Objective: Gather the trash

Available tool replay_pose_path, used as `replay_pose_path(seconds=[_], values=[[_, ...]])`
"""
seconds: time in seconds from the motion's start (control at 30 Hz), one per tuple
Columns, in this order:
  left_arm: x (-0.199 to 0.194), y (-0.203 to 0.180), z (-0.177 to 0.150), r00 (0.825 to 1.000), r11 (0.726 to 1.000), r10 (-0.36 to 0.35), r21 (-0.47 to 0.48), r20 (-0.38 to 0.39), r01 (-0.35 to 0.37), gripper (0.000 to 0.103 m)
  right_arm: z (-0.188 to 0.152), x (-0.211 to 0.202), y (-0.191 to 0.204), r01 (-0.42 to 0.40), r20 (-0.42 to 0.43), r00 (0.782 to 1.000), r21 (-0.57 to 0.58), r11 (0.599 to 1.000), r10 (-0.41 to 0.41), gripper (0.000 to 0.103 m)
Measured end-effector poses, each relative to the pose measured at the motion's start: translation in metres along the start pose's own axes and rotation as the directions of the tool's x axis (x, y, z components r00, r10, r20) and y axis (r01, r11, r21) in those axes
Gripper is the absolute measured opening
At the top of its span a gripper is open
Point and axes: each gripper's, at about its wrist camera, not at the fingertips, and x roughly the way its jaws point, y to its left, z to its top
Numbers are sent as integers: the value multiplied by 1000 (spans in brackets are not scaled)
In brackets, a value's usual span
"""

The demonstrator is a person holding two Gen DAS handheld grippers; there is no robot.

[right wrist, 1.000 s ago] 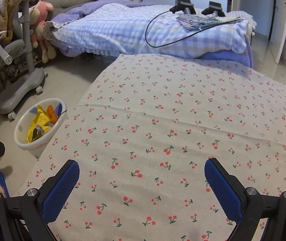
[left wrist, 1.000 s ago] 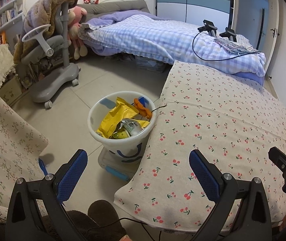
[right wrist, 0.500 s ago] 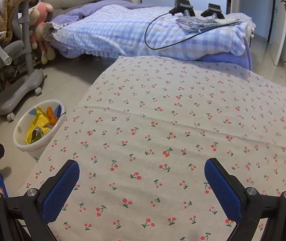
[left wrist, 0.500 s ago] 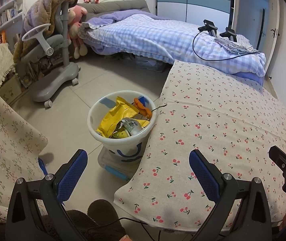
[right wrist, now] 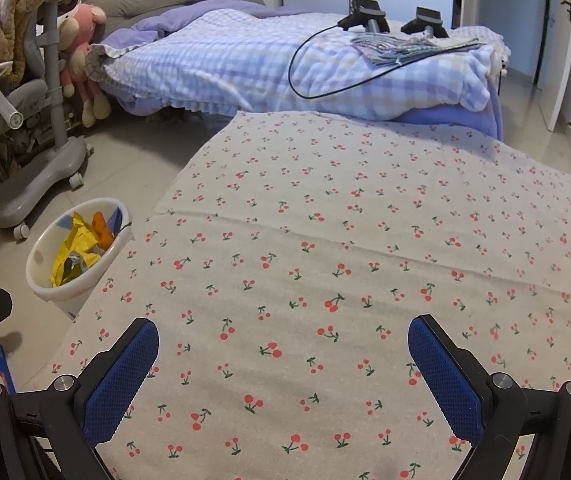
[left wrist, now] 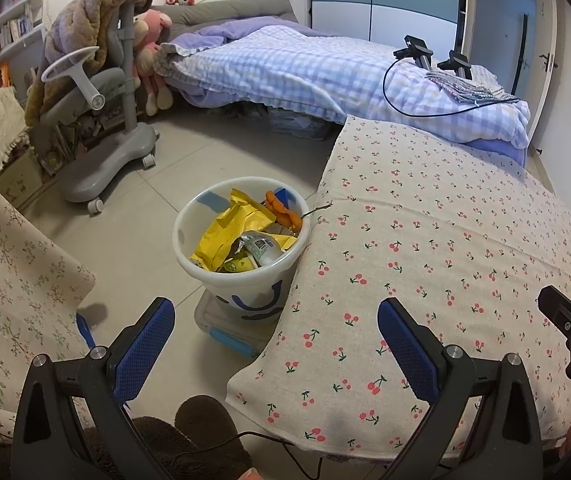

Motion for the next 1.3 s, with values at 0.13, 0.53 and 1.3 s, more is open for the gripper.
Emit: replay_pose_path(seconds=[0.13,0.53,1.3], values=[[0,1,0,1000,1000,0,-2,-1,0,102,0,0,0,-1,0,1000,0,1000,1,102],[0,1,0,1000,1000,0,0,-6,0,102,3,-1,-2,1,13,1000,10,1000,-1,102],[5,4,-1,999,1000,-19,-8,-26,19,102,5,-3,-2,-1,20,1000,13,1000,0,102]])
